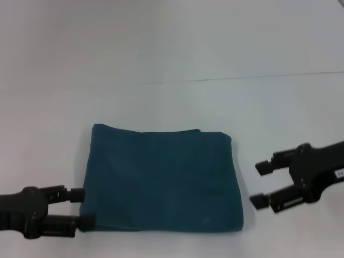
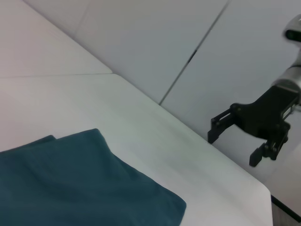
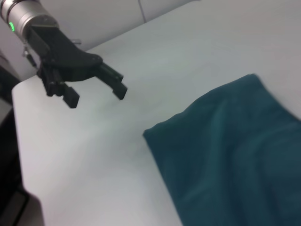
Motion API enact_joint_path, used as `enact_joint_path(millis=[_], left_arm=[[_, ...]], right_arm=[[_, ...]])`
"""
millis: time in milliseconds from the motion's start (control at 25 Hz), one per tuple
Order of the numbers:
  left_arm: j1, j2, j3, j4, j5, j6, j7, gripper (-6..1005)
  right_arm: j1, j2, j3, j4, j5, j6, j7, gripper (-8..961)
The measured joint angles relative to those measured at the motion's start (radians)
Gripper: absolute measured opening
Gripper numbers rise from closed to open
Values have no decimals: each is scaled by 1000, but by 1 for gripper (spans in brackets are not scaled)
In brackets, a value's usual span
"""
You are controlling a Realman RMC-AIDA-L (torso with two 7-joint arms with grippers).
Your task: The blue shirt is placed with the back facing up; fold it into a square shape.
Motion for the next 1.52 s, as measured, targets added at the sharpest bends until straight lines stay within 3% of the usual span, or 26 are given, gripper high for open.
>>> enact_joint_path(millis=[120, 680, 1520], left_arm=[[2, 0, 3, 0, 13, 25, 14, 952], [-1, 5, -1, -3, 53, 41, 15, 952], [3, 3, -1, 2, 54, 21, 21, 952]], right_arm=[[-2, -1, 2, 63, -9, 0, -48, 931], [-45, 2, 12, 103, -9, 3, -133, 930], [-17, 0, 13, 126, -11, 25, -138, 931]])
